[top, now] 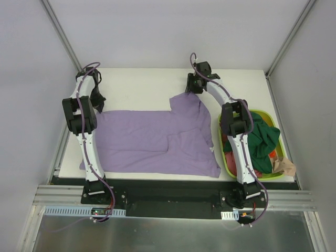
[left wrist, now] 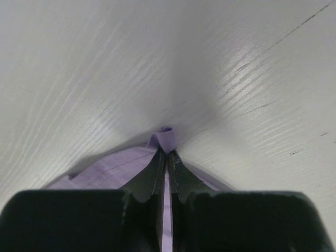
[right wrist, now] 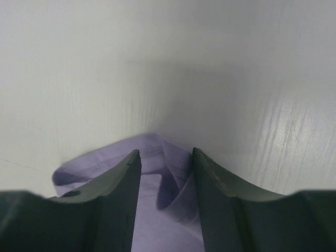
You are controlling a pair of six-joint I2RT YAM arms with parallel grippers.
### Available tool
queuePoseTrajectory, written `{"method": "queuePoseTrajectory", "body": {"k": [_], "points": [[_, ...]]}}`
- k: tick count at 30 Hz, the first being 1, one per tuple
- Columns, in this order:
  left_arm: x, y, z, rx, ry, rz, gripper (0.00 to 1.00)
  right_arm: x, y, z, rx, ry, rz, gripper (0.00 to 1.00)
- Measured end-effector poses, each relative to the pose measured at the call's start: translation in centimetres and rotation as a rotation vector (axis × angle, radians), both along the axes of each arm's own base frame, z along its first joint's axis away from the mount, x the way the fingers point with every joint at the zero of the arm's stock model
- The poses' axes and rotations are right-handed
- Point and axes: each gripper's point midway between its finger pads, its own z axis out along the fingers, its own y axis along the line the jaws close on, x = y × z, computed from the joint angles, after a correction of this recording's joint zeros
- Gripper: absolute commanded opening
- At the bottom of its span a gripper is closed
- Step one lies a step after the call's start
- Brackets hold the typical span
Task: Fold and stack the t-shirts
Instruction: Grap the side of the flattened tshirt furthest away from the robot with both arms, then fold the other side of the tshirt into a rectangle
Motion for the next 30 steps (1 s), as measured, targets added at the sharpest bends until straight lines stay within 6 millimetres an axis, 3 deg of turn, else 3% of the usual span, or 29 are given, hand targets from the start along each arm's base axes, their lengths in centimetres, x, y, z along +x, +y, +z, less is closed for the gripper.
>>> {"method": "queuePoseTrajectory", "body": {"k": [1,2,4,8,13,16,24,27,30], "points": [[0.0,-0.1,0.0,0.002,0.001,-0.002,0.00,-0.1,-0.1,-0.1,-0.006,0.002,0.000,0.19],[0.0,0.0,0.0,0.006,0.001,-0.002,0.00,-0.1,-0.2,-0.3,-0.013,0.005,0.000,0.10],[0.0,0.0,0.0,0.010,0.001,-0.003,0.00,-0.3,-0.4,-0.6,-0.031,0.007,0.016,0.00],[-0.7,-0.1,0.2,0.025,0.015,-0.005,0.00,-0.5,-0.4,-0.5,-0.040,0.000,0.049,0.00],[-2.5,-0.6,1.3,0.038,0.025,-0.006,0.00,-2.9,0.0,0.7,-0.022,0.009,0.123,0.00],[-3.5,-1.0,2.4,0.047,0.014,-0.005,0.00,-5.5,0.5,2.6,-0.011,-0.004,0.190,0.00],[-7.5,-2.3,4.7,0.074,-0.017,0.022,0.00,-14.4,2.4,10.0,0.024,-0.109,0.327,0.01],[-10.1,-2.3,5.1,0.101,-0.013,0.049,0.00,-16.8,2.0,11.2,0.038,-0.134,0.342,0.01],[-12.4,-2.3,5.5,0.120,-0.011,0.082,0.00,-19.3,1.3,11.2,0.040,-0.130,0.351,0.00]]}}
